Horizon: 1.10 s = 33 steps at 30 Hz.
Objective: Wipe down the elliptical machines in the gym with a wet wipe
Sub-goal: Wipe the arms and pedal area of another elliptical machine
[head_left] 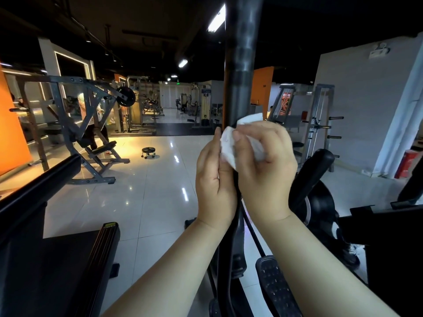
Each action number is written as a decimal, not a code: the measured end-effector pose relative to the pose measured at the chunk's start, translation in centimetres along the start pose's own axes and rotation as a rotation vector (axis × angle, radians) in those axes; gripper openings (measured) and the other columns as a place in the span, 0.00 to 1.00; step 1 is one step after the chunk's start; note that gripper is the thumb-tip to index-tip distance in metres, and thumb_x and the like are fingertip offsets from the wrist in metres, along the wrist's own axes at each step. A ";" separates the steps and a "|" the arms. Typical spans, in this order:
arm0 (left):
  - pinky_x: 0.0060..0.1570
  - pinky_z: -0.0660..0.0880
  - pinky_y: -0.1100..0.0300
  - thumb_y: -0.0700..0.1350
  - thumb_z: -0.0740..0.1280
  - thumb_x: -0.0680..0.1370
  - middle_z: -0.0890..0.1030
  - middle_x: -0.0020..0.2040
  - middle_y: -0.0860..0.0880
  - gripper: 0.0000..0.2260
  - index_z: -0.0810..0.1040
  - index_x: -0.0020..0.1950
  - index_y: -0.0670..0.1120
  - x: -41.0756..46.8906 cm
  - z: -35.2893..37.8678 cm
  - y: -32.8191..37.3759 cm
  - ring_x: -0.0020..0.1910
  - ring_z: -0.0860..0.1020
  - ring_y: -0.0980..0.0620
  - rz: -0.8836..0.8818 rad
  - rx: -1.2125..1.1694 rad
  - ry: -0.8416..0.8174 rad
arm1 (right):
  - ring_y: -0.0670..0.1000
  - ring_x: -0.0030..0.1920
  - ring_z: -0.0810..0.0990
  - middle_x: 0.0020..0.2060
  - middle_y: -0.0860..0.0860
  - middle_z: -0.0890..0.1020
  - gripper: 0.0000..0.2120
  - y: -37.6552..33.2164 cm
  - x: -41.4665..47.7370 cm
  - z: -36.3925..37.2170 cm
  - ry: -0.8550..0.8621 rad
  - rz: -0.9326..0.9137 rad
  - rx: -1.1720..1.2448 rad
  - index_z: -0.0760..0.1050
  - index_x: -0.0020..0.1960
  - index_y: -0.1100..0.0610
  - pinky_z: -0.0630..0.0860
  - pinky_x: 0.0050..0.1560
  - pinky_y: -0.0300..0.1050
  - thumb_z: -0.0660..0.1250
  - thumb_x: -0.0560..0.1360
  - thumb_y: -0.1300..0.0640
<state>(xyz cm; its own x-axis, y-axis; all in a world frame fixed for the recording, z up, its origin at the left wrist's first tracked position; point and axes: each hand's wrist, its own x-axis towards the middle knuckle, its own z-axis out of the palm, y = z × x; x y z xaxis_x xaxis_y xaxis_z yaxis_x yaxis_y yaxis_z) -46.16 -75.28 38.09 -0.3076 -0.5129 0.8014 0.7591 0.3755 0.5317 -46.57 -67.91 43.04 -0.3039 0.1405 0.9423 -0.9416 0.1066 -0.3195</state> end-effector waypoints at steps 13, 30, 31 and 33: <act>0.64 0.68 0.71 0.39 0.58 0.86 0.75 0.66 0.56 0.17 0.71 0.75 0.39 0.2 0.0 0.2 0.67 0.73 0.66 -0.002 0.022 -0.017 | 0.47 0.57 0.80 0.52 0.49 0.81 0.05 -0.7 -0.4 0.3 0.074 0.193 0.127 0.79 0.48 0.51 0.76 0.60 0.42 0.73 0.78 0.60; 0.65 0.72 0.57 0.48 0.61 0.85 0.79 0.65 0.50 0.13 0.75 0.68 0.49 0.4 0.1 0.8 0.66 0.76 0.55 0.020 -0.092 -0.018 | 0.55 0.59 0.78 0.54 0.52 0.76 0.02 0.1 -0.9 0.3 -0.112 -0.047 0.017 0.81 0.50 0.62 0.76 0.61 0.49 0.71 0.77 0.65; 0.66 0.71 0.59 0.41 0.60 0.85 0.78 0.65 0.53 0.13 0.75 0.68 0.50 0.4 0.1 0.5 0.67 0.76 0.56 0.057 -0.066 -0.023 | 0.53 0.59 0.78 0.54 0.51 0.77 0.02 0.2 -0.7 0.2 -0.114 -0.040 0.017 0.81 0.50 0.62 0.75 0.60 0.46 0.71 0.77 0.64; 0.64 0.71 0.66 0.35 0.59 0.84 0.77 0.64 0.59 0.16 0.76 0.67 0.51 0.4 0.0 0.1 0.65 0.76 0.62 0.058 -0.070 -0.035 | 0.46 0.57 0.78 0.52 0.50 0.78 0.02 0.4 -0.4 0.2 -0.037 0.062 0.052 0.78 0.48 0.59 0.74 0.59 0.39 0.71 0.78 0.63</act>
<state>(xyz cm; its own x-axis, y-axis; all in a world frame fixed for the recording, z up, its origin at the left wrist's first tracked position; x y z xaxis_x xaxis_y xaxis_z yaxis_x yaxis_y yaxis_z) -46.24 -75.40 38.42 -0.2806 -0.4641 0.8402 0.8141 0.3486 0.4644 -46.82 -68.14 42.53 -0.3660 0.1088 0.9242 -0.9267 0.0478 -0.3727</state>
